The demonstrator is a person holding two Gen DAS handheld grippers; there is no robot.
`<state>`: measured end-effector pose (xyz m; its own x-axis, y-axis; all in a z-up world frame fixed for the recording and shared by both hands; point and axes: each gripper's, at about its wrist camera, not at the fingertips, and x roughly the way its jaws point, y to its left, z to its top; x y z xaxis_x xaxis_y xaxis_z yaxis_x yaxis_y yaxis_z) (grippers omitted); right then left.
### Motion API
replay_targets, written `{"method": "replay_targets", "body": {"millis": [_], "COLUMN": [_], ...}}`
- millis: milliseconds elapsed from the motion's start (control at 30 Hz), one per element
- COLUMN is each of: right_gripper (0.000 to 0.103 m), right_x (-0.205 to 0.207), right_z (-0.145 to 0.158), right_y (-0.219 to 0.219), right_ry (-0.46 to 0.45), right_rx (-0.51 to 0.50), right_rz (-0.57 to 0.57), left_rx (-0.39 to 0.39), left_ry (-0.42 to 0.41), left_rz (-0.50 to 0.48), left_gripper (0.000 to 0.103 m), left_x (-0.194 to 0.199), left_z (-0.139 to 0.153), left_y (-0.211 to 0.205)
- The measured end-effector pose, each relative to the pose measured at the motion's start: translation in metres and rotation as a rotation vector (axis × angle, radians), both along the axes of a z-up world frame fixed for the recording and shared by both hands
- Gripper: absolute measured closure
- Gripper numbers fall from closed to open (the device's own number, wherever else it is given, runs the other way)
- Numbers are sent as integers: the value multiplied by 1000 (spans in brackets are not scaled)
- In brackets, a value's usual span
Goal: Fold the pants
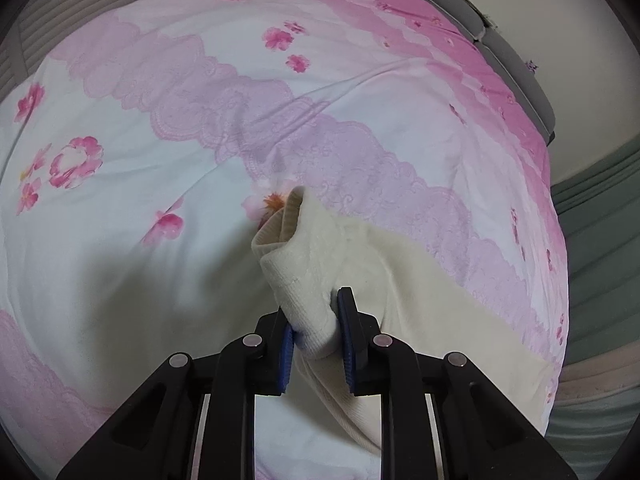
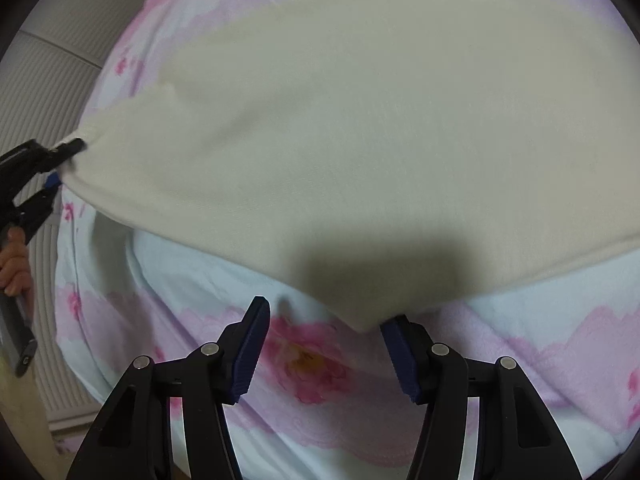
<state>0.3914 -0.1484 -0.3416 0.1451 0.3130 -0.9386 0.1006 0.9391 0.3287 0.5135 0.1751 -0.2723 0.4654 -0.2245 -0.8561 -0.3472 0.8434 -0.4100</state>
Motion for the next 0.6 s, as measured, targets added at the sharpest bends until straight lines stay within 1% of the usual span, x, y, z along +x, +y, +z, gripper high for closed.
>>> {"method": "replay_targets", "body": {"millis": [33, 133, 200, 267, 300, 333, 367, 400, 433, 467, 500, 533, 600], "right_gripper": [45, 45, 45, 46, 54, 73, 82, 87, 87, 87, 87, 87, 87], "right_x": [2, 7, 8, 12, 14, 14, 14, 13, 11, 6, 4, 2, 5], "right_z": [9, 23, 21, 5, 0, -7, -16, -19, -17, -10, -7, -4, -9], "right_y": [0, 1, 0, 1, 1, -1, 0, 1, 2, 4, 7, 14, 18], "right_ry": [-31, -84, -90, -53, -43, -23, 9, 16, 12, 4, -3, -12, -6], "right_rx": [2, -42, -27, -17, -14, -12, -27, -46, -46, -44, -58, -97, -125], "right_rz": [-6, 6, 6, 32, 34, 35, 39, 40, 43, 48, 61, 105, 130], "left_rx": [2, 13, 13, 23, 33, 43, 57, 82, 91, 80, 66, 67, 89], "left_ry": [5, 21, 28, 35, 41, 46, 54, 66, 77, 96, 121, 141, 163], "left_rz": [-1, -4, -5, -5, -8, -9, -11, -12, -12, -3, 6, 8, -4], "left_gripper": [82, 82, 82, 82, 82, 82, 82, 82, 82, 82, 82, 82, 82], "left_x": [-1, -5, -7, -9, -10, -11, -14, -17, -20, -24, -26, -27, -27], "left_z": [-1, -4, -7, -10, -11, -13, -15, -18, -23, -31, -41, -48, -59], "left_y": [2, 5, 7, 8, 10, 11, 12, 14, 16, 20, 23, 24, 23]}}
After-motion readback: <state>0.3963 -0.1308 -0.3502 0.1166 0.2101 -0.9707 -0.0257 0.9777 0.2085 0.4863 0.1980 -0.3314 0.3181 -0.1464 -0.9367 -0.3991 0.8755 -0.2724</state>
